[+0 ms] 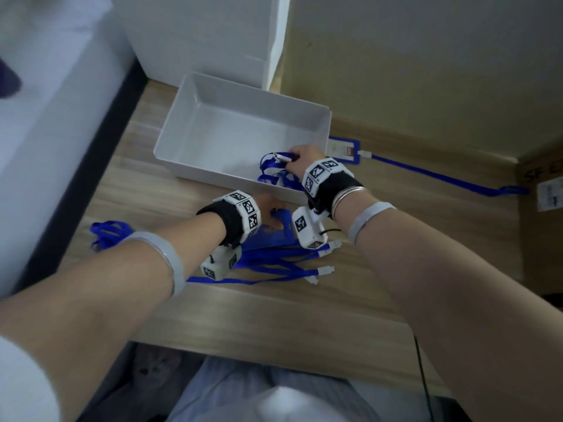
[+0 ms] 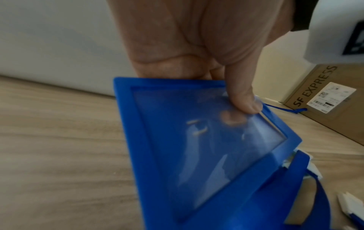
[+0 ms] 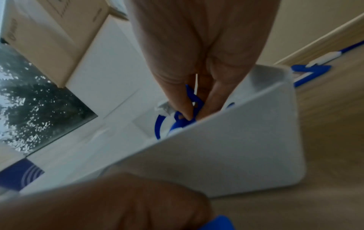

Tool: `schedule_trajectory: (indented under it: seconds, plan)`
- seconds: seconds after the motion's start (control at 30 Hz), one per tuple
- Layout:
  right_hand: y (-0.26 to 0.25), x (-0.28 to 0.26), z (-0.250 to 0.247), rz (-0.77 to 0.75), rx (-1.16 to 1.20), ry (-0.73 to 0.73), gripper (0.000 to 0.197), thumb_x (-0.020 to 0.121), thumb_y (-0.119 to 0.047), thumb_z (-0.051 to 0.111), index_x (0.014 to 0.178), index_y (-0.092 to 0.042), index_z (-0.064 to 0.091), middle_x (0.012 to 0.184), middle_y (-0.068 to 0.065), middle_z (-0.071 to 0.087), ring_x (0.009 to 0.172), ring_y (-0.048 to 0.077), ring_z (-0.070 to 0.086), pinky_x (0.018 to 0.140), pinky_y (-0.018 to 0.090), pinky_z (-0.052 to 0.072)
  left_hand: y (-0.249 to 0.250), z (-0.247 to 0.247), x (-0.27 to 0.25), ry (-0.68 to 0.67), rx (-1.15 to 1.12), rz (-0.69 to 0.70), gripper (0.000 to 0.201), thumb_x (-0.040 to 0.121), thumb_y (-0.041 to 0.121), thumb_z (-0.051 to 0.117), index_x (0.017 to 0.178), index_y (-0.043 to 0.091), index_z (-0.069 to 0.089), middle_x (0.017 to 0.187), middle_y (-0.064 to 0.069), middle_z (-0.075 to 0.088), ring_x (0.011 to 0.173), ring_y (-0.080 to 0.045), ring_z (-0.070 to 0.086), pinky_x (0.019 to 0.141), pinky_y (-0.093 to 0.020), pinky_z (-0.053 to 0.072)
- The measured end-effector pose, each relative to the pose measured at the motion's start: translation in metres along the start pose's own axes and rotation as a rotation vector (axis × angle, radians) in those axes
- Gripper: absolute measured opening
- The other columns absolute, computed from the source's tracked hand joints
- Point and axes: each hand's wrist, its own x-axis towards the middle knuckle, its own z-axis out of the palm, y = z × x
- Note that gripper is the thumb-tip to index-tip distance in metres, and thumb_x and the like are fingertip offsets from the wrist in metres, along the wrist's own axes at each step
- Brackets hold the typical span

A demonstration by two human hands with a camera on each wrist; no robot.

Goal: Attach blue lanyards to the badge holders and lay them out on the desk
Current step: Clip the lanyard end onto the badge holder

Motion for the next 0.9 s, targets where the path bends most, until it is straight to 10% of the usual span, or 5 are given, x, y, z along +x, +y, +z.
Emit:
schedule_trajectory:
  seconds: [0.2,0.4,0.5,0.67,0.9]
  plan:
    - [0.014,-0.003,-0.001,0.018,0.231,0.008,0.042,0.089,-0.008,0.056,0.131,-0.013,0.055,0.131,0.004,0.060,0.118,0.020,0.058,0.101,0.033,0.047,0.008,0.001,0.001,0.004,0.038,0.025,0.062,0.091,0.020,0.057,0.144,0.007,0.029,0.151,-0.009,0.034,0.138,-0.023,0.034,0.111,-0.029,0.026]
    - [0.051,-0.029,-0.025,0.159,0.514,0.191,0.024,0.092,0.001,0.047,0.083,-0.012,0.064,0.080,0.007,0.063,0.059,0.013,0.053,0.055,0.022,0.046,0.034,0.005,0.002,-0.010,0.086,0.063,0.054,0.092,0.024,0.055,0.139,0.004,0.038,0.144,-0.013,0.044,0.129,-0.026,0.044,0.104,-0.030,0.034]
    - [0.087,-0.045,-0.018,0.213,0.392,0.152,0.022,0.088,-0.004,0.059,0.074,-0.020,0.065,0.090,0.009,0.070,0.068,0.014,0.059,0.068,0.028,0.054,0.041,0.012,0.004,0.005,0.073,0.069,0.056,0.091,0.025,0.056,0.139,0.004,0.037,0.137,-0.017,0.049,0.124,-0.029,0.049,0.098,-0.031,0.038]
    - [0.126,-0.070,0.012,0.225,0.192,-0.088,0.022,0.086,-0.012,0.061,0.103,-0.020,0.071,0.111,0.003,0.069,0.100,0.017,0.063,0.097,0.037,0.051,0.047,0.018,0.004,0.022,0.106,0.068,0.046,0.093,0.024,0.053,0.132,0.002,0.044,0.131,-0.017,0.053,0.118,-0.030,0.051,0.096,-0.032,0.040]
    - [0.139,-0.085,0.039,0.165,-0.001,-0.231,0.036,0.079,-0.014,0.072,0.114,-0.024,0.068,0.119,-0.004,0.066,0.110,0.016,0.061,0.096,0.025,0.047,0.044,0.027,0.004,0.028,0.119,0.056,0.012,0.093,0.019,0.052,0.098,0.008,0.049,0.099,-0.017,0.061,0.094,-0.030,0.057,0.075,-0.027,0.035]
